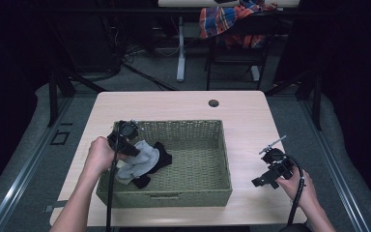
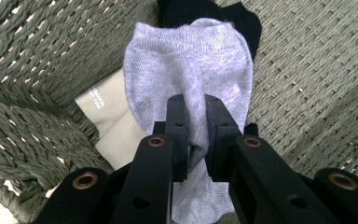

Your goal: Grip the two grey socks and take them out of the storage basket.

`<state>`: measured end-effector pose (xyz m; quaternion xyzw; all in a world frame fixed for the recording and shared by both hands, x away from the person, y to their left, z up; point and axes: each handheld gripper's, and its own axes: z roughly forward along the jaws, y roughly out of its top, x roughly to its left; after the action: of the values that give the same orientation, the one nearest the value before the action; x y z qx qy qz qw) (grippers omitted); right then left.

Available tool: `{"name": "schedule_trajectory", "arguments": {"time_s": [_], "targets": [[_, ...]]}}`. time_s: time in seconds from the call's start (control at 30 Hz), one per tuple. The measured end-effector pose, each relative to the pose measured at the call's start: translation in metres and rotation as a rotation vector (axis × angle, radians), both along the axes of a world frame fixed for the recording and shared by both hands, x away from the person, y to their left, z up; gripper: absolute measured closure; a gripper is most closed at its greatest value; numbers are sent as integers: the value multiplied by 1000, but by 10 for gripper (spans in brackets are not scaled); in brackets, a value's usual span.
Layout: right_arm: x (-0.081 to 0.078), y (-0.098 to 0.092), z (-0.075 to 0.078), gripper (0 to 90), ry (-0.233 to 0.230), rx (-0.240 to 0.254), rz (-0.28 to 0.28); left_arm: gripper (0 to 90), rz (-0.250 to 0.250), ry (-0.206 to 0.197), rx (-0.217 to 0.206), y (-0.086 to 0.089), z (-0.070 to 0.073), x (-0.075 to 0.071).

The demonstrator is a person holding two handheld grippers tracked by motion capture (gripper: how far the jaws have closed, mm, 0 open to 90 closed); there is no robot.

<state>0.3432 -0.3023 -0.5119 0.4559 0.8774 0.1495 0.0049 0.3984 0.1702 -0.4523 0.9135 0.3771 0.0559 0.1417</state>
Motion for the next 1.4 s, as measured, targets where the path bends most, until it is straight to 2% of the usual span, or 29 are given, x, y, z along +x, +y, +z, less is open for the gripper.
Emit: {"name": "schedule_trajectory", "arguments": {"time_s": [0.17, 0.33, 0.4, 0.53, 0.83, 0.97, 1.07, 1.4], "targets": [[-1, 0, 0, 53, -1, 4, -18, 822, -8, -12, -6, -2, 7, -1], [0, -1, 0, 50, 0, 8, -5, 822, -8, -35, -25, 0, 21, 2], [-1, 0, -1, 47, -13, 21, -22, 821, -11, -36, -18, 0, 27, 3], [-1, 0, 2, 34, -13, 4, -16, 821, -11, -49, -28, 0, 35, 5], [-1, 0, 1, 33, -21, 1, -9, 823, -18, -51, -33, -3, 50, 13], [-1, 0, 1, 35, -22, -14, 1, 823, -25, -56, -26, -8, 58, 17], [-1, 0, 0, 34, -15, -6, -8, 824, -27, -62, -18, -9, 64, 18], [-1, 0, -1, 34, -14, 3, -10, 824, -16, -92, -12, -1, 88, 20]]}}
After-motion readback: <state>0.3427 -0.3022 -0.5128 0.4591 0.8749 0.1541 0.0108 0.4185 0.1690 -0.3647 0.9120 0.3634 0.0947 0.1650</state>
